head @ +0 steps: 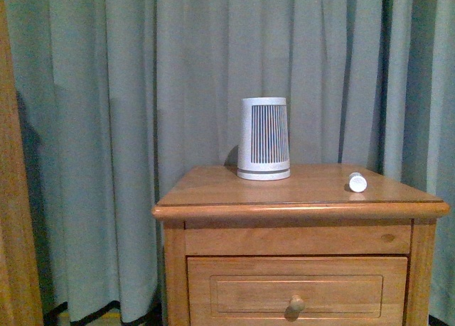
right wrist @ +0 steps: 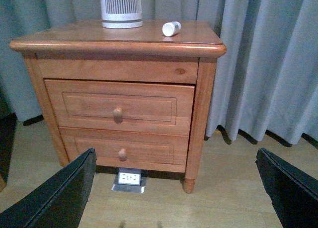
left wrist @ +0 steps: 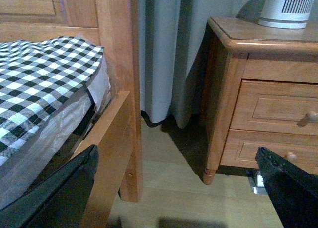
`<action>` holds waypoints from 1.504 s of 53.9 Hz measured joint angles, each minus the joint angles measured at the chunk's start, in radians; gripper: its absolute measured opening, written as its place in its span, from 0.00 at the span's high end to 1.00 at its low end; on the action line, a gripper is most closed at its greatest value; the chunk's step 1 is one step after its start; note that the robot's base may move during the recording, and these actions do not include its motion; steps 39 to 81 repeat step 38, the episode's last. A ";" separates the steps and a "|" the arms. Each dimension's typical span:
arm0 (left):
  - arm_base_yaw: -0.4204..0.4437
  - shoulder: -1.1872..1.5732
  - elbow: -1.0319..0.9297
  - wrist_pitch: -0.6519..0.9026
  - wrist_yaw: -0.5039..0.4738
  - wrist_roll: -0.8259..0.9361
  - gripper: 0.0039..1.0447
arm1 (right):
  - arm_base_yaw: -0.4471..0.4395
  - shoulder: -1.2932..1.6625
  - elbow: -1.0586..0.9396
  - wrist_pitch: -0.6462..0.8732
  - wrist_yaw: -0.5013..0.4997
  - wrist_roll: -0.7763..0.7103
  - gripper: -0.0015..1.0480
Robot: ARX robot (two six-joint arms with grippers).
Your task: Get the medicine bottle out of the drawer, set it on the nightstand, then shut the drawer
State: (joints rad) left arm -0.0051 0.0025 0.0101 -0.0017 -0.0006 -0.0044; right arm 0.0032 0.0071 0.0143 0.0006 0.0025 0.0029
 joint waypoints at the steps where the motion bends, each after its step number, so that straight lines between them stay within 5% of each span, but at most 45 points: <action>1: 0.000 0.000 0.000 0.000 0.000 0.000 0.06 | 0.000 0.000 0.000 0.000 0.000 0.000 0.07; 81: 0.000 0.000 0.000 0.000 0.000 0.000 0.06 | 0.000 0.000 0.000 0.000 0.000 0.000 0.07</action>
